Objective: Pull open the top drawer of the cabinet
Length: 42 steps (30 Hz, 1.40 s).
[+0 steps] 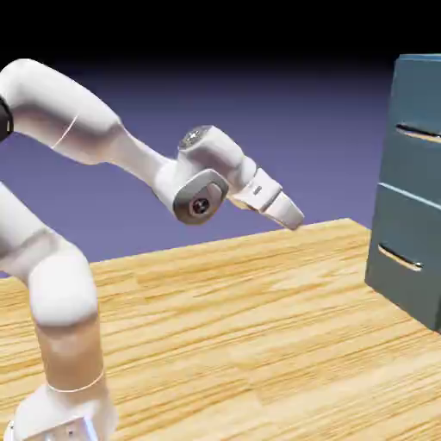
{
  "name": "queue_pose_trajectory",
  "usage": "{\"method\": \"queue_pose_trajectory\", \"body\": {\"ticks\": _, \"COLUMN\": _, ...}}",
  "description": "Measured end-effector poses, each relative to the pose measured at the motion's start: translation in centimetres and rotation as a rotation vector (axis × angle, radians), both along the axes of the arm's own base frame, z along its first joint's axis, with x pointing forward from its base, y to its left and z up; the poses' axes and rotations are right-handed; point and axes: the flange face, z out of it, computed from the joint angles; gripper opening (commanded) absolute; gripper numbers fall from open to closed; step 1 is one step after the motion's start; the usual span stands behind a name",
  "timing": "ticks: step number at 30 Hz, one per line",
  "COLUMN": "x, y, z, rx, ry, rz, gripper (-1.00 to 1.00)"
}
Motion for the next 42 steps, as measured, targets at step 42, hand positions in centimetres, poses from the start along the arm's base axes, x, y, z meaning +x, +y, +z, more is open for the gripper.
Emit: {"method": "queue_pose_trajectory", "body": {"ticks": 42, "x": 25.3, "y": 6.8, "z": 8.4, "rx": -0.863, "ry": -0.456, "rz": 0.362, "gripper": 0.00}}
